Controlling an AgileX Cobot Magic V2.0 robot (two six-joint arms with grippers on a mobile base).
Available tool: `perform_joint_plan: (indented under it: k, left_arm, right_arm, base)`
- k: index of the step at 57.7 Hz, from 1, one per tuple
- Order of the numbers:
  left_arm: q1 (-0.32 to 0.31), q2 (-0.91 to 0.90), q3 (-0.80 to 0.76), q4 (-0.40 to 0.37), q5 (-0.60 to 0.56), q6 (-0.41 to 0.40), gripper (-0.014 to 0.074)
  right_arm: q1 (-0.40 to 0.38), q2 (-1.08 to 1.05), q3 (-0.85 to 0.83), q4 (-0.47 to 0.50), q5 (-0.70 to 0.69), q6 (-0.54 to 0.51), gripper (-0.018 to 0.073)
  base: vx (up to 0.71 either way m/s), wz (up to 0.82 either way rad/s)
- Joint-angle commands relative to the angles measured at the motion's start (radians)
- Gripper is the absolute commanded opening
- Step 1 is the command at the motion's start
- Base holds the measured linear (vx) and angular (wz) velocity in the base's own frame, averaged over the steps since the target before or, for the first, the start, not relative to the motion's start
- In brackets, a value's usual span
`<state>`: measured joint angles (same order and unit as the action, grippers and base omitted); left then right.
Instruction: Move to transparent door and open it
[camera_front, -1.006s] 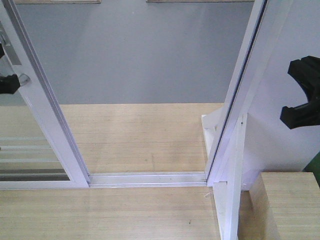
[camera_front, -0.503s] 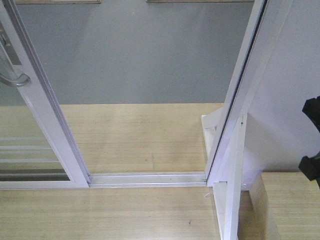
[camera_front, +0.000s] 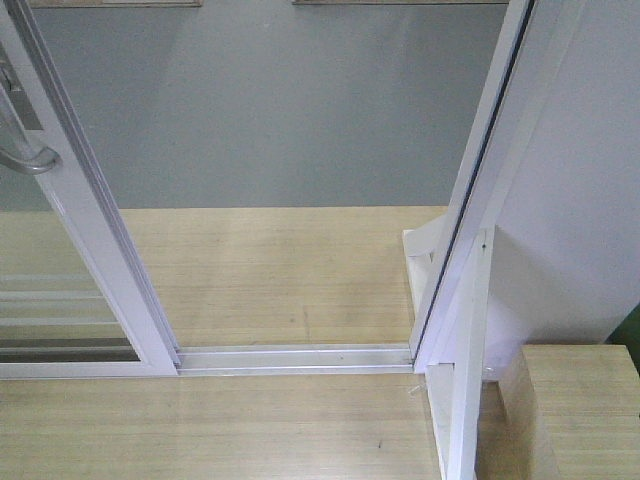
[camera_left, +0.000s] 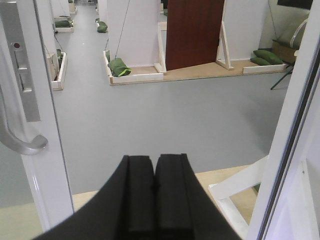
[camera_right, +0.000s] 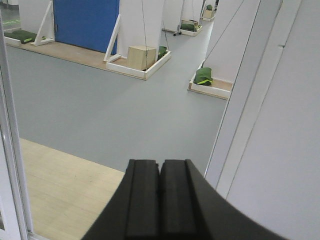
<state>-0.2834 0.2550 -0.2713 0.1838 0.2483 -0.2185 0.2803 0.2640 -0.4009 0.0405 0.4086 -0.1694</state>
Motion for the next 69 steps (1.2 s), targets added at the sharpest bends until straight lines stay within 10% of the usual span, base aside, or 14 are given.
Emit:
perform_joint_plan:
  k: [1,54,69]
  left_arm:
    - [-0.007,0.007,-0.027,-0.006,-0.099,0.011,-0.0006]
    - [-0.007,0.007,-0.027,-0.007,-0.092,-0.002,-0.0006]
    - [-0.007,0.008,0.002,-0.163,-0.136,0.219,-0.0006]
  right_arm:
    - [-0.005,0.008,-0.030,-0.013,-0.082,-0.006,-0.0005]
    - [-0.005,0.008,-0.030,-0.011,-0.062,-0.006,-0.0005]
    - [-0.005,0.008,-0.030,-0.011,-0.062,-0.006,-0.0005]
  base:
    - [0.00,0.00]
    - [0.00,0.00]
    - [0.00,0.00]
